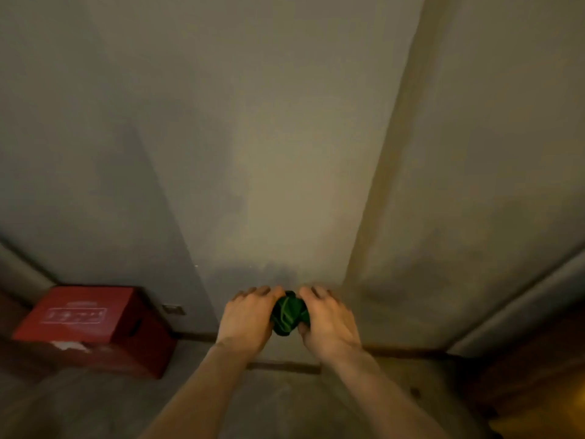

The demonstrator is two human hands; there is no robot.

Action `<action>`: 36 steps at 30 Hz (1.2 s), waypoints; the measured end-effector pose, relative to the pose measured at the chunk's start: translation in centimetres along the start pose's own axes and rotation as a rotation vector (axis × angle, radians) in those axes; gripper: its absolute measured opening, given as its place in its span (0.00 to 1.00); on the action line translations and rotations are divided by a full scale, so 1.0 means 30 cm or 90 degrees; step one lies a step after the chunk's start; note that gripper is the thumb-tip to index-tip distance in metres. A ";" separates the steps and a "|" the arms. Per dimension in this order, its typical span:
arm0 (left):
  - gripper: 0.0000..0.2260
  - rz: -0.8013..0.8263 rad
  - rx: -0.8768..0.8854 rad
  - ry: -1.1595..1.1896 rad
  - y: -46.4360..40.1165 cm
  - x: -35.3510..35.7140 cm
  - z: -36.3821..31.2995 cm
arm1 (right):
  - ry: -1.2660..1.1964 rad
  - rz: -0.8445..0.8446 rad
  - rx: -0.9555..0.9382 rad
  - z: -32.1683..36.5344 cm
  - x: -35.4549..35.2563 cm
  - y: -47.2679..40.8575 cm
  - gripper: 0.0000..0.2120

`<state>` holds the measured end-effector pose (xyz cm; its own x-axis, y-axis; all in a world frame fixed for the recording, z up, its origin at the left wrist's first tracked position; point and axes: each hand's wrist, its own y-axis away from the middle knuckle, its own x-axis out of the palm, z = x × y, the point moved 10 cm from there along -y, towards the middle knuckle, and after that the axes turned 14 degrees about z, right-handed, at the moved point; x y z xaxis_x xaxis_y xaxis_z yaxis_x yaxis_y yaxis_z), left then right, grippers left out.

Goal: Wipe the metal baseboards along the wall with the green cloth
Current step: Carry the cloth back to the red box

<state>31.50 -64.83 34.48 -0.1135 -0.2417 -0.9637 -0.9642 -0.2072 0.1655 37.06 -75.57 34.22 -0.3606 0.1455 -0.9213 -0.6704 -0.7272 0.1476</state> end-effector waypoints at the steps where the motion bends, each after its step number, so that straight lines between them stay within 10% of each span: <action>1: 0.15 -0.018 -0.013 -0.003 0.023 -0.039 0.015 | 0.006 -0.007 -0.029 0.039 -0.025 -0.005 0.22; 20: 0.12 -0.188 -0.243 -0.024 0.430 -0.399 0.479 | 0.090 -0.026 -0.338 0.758 -0.107 -0.133 0.20; 36: 0.19 -0.231 -0.405 -0.004 0.784 -0.482 1.325 | 0.114 0.031 -0.457 1.612 0.203 -0.394 0.21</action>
<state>0.95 -28.53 43.98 0.1830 -0.0478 -0.9819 -0.6154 -0.7845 -0.0765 11.44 -33.65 44.25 -0.2271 0.0347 -0.9733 -0.0457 -0.9986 -0.0250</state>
